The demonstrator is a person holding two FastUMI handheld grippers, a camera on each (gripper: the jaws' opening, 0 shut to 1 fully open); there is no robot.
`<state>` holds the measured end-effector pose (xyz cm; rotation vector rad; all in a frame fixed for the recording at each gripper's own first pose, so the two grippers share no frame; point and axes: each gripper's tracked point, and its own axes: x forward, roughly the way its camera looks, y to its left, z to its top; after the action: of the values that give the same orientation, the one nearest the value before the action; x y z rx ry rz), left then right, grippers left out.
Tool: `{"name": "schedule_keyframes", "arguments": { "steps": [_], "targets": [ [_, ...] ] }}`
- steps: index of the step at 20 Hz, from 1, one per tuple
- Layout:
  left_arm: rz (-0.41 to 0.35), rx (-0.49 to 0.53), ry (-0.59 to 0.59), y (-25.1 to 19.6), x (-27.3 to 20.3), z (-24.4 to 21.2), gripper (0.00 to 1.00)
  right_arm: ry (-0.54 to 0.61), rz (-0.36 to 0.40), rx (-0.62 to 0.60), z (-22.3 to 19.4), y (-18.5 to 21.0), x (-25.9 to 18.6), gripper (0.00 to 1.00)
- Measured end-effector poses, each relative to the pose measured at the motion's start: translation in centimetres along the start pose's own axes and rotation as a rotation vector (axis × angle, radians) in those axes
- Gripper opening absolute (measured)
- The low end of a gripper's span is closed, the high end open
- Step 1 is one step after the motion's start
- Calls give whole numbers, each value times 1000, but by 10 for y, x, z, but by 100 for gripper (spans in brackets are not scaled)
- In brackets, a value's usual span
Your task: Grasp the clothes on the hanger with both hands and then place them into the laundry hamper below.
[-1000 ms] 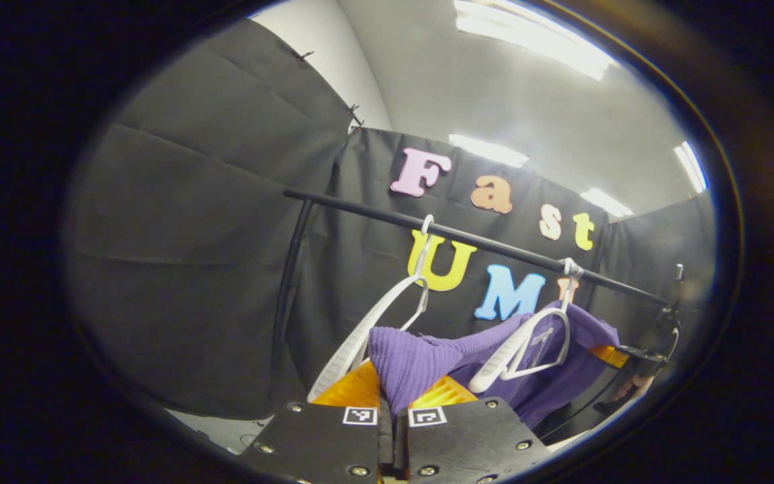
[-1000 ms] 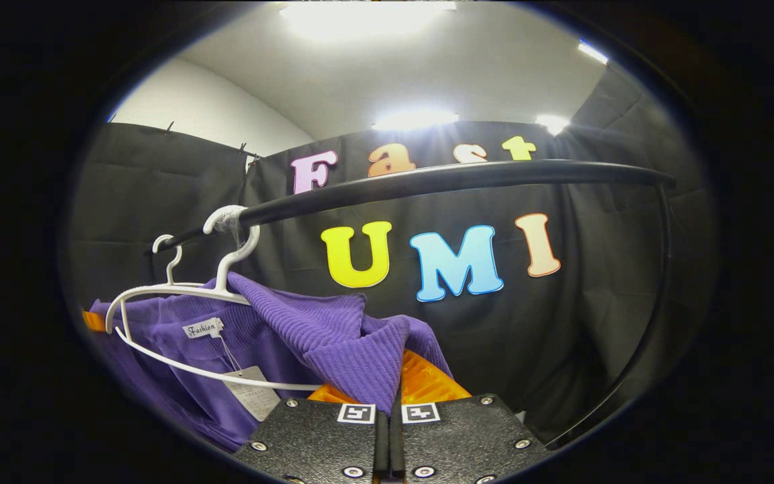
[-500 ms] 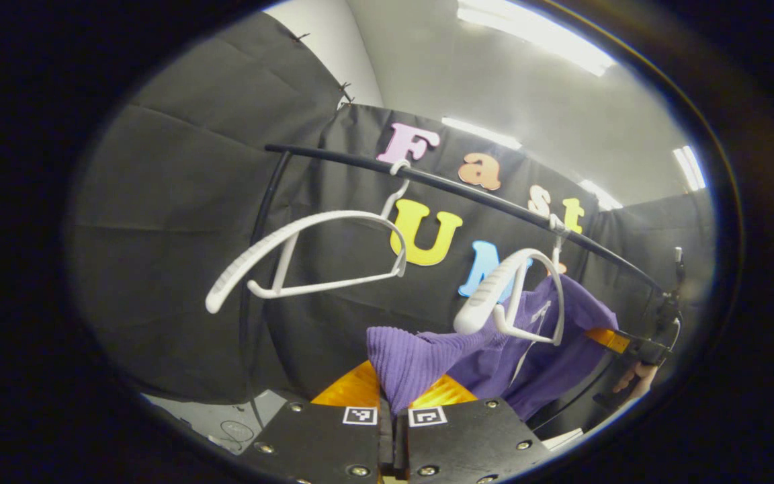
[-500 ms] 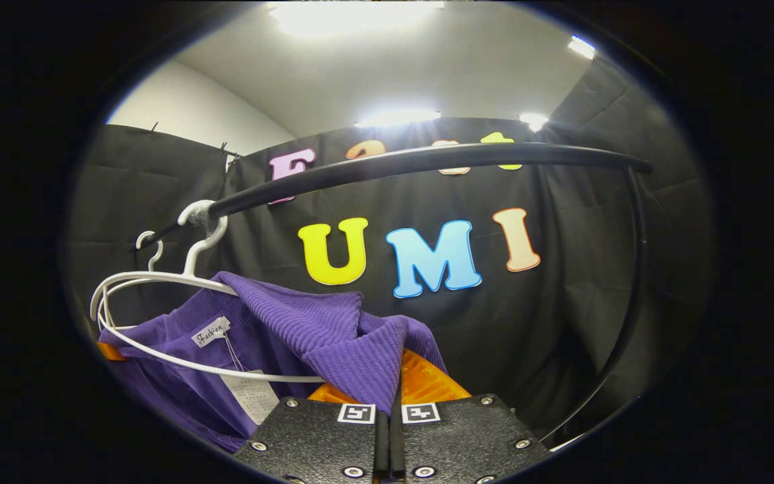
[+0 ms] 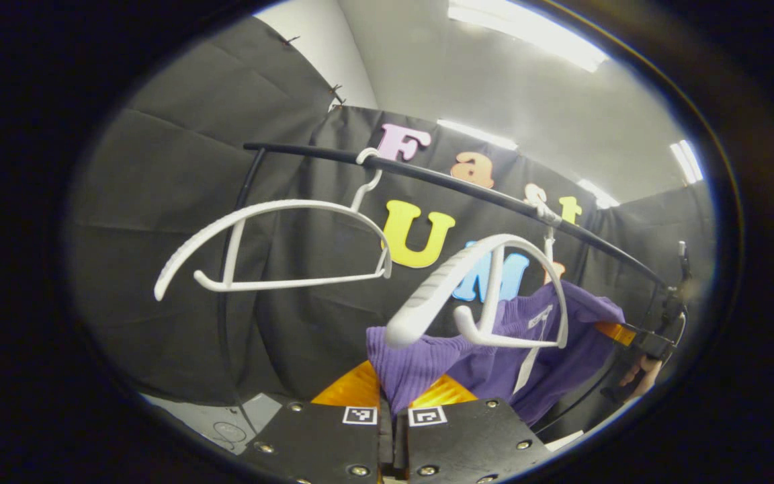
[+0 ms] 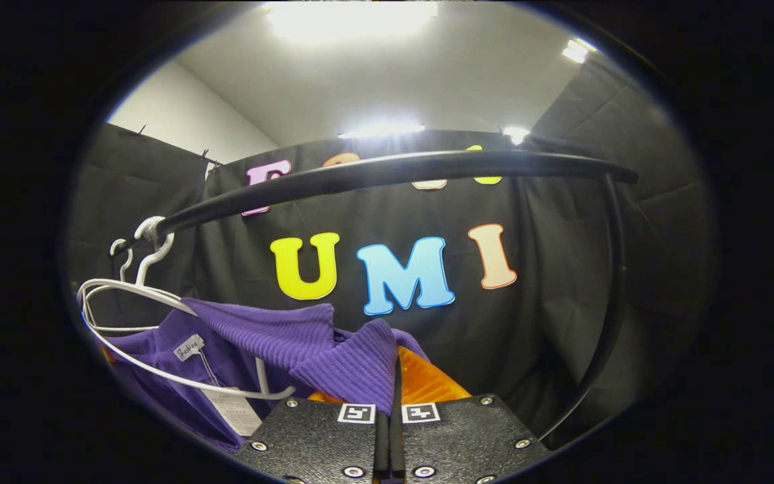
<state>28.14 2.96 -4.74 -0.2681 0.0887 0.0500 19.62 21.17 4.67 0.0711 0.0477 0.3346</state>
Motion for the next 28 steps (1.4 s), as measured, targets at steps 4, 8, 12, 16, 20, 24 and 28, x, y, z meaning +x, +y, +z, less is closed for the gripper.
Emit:
{"name": "schedule_keyframes", "arguments": {
  "steps": [4,8,12,16,20,24,28],
  "targets": [
    [-16,9,-10,-20,11,-1,2,-16,-47,-32,1,-28,6,0],
    [-34,24,6,-41,25,-12,2,-30,-80,-76,2,-50,4,0],
    [-48,25,23,-61,24,-26,2,-17,-96,-73,-5,-74,1,0],
    [-56,35,50,-81,30,-39,2,-12,-102,-85,-7,-92,-5,0],
    [-61,48,73,-98,34,-51,2,-22,-99,-86,-11,-108,-13,0],
    [-65,56,107,-115,27,-68,2,23,-109,-88,-31,-130,-20,0],
    [-74,67,151,-127,13,-85,2,41,-86,-64,-39,-139,-32,0]
  ]
}}
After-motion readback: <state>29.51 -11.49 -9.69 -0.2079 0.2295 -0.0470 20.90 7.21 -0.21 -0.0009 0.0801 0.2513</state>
